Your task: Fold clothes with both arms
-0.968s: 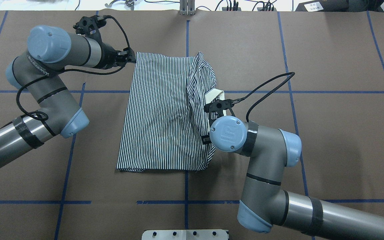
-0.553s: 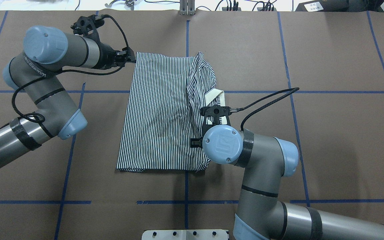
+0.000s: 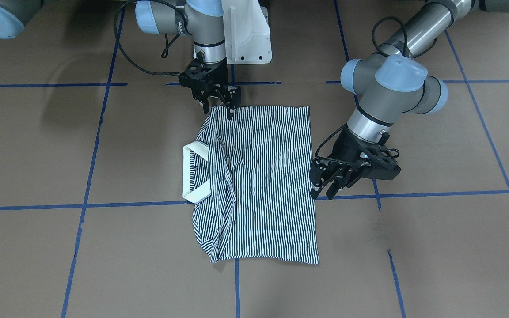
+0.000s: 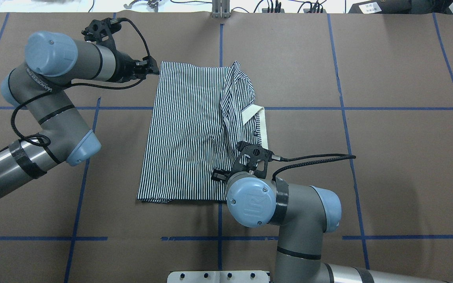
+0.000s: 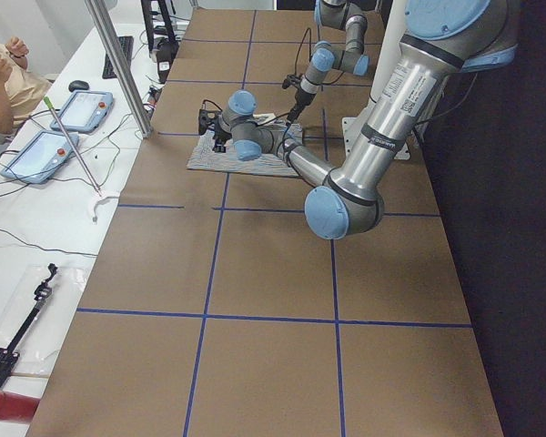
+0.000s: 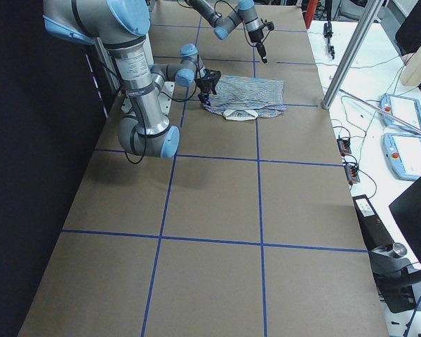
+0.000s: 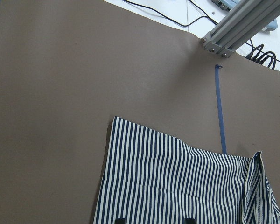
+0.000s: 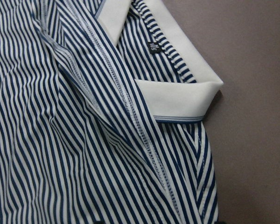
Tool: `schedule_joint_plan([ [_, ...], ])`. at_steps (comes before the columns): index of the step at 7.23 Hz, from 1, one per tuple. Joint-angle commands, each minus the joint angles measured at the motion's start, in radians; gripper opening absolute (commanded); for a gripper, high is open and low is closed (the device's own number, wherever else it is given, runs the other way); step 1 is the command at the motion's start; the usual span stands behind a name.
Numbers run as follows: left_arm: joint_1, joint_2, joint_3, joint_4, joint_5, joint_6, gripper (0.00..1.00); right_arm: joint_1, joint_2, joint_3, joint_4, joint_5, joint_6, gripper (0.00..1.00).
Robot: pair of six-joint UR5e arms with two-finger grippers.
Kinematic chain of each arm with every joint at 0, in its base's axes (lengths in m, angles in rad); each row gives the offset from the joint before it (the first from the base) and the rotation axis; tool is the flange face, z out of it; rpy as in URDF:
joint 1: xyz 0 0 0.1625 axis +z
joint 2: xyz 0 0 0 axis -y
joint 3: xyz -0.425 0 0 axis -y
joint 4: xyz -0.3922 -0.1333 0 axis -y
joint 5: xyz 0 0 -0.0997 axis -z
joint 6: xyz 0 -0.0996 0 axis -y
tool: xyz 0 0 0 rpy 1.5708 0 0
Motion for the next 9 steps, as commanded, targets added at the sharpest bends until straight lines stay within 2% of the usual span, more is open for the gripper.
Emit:
schedule_joint_plan([
  [1,0.002,0.01,-0.004,0.0,0.001,-0.002,0.52,-0.037,-0.002,-0.001,-0.001,-0.018,0.131,0.82],
  [3,0.002,0.011,-0.007,0.0,0.001,-0.002,0.52,-0.05,-0.004,-0.007,-0.008,-0.019,0.136,0.79],
  [5,0.002,0.011,-0.008,0.0,0.001,-0.002,0.52,-0.05,-0.013,-0.011,-0.011,-0.019,0.138,0.68],
  [6,0.002,0.011,-0.007,0.0,0.001,-0.002,0.52,-0.048,-0.013,-0.014,-0.011,-0.019,0.138,0.49],
  [8,0.002,0.011,-0.007,0.0,0.001,-0.002,0.52,-0.042,-0.013,-0.015,-0.011,-0.019,0.141,0.01],
  [9,0.002,0.011,-0.008,0.0,0.001,-0.002,0.52,-0.036,-0.013,-0.014,-0.011,-0.018,0.139,0.0],
])
